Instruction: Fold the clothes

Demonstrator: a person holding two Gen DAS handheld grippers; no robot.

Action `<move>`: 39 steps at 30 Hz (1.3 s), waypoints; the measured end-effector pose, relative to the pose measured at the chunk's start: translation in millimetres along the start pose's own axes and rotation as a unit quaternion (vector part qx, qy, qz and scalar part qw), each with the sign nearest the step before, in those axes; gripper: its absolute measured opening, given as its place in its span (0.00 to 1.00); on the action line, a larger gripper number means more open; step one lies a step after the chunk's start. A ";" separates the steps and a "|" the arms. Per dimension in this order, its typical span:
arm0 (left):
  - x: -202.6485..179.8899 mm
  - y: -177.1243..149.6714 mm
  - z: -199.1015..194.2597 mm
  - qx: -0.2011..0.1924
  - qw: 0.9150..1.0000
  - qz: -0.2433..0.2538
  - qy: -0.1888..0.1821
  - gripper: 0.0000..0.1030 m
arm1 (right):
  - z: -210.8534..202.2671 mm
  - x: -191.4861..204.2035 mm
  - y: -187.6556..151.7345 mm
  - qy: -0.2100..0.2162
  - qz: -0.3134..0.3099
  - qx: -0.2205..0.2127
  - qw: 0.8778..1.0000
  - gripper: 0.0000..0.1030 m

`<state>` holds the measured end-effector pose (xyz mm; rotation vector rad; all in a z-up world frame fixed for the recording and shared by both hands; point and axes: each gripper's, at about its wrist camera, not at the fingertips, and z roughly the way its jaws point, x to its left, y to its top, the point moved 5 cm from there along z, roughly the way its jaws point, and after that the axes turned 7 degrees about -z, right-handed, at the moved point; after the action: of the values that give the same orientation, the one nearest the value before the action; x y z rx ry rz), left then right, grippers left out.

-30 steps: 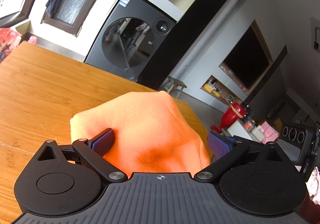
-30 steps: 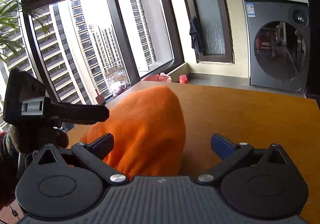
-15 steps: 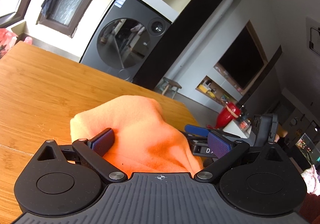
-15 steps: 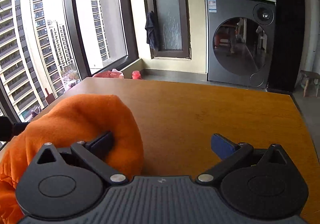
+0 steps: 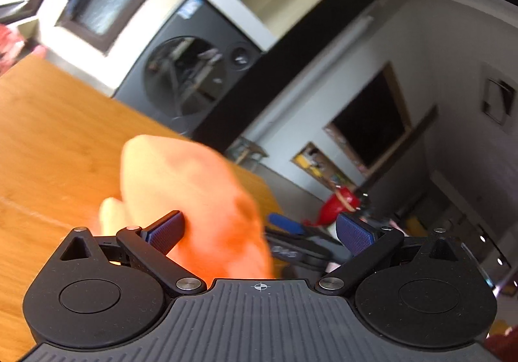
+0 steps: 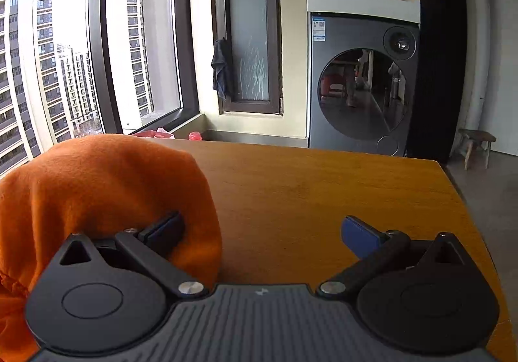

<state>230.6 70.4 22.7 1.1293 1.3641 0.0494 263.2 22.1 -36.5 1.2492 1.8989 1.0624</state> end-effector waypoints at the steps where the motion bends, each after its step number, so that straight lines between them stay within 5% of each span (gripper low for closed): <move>1: -13.4 0.3 0.2 0.000 1.000 0.019 -0.019 0.99 | -0.6 -1.1 -0.8 -0.003 0.002 0.000 1.000 1.00; 6: -22.3 -2.0 -6.2 -0.004 0.999 0.002 -0.051 0.99 | -2.5 -3.3 -1.5 -0.009 0.003 -0.002 1.000 1.00; 11: 32.8 2.3 -24.4 -0.057 0.990 -0.125 0.032 1.00 | -3.2 -2.0 -1.9 -0.010 0.005 -0.004 1.000 1.00; 14: 51.5 -0.8 -9.0 -0.018 0.985 -0.164 0.054 1.00 | -4.8 -5.6 -3.2 -0.006 0.011 -0.003 1.000 1.00; 18: 32.0 6.8 15.8 0.025 0.989 -0.149 0.000 1.00 | -6.3 -9.7 -4.6 -0.011 0.018 -0.004 1.000 1.00; 21: 5.8 26.5 6.3 0.002 0.993 -0.109 -0.052 1.00 | -6.0 -16.6 -6.7 -0.020 0.037 0.004 0.999 1.00; 29: -15.8 54.2 -38.7 -0.073 0.993 -0.052 -0.070 1.00 | -4.2 -18.0 -7.2 -0.017 0.036 0.009 0.999 1.00; 35: 23.8 33.9 -11.7 -0.037 0.992 -0.117 0.042 1.00 | -7.1 -18.3 -8.2 -0.021 0.035 0.006 0.999 1.00; 39: 42.1 11.4 2.6 0.018 0.987 -0.154 0.050 1.00 | -18.0 -14.3 -7.8 -0.022 0.021 -0.001 1.000 1.00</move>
<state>251.2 100.6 -1.3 0.9435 1.6227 -0.1443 250.1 1.9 -33.8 1.3049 1.8452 1.0495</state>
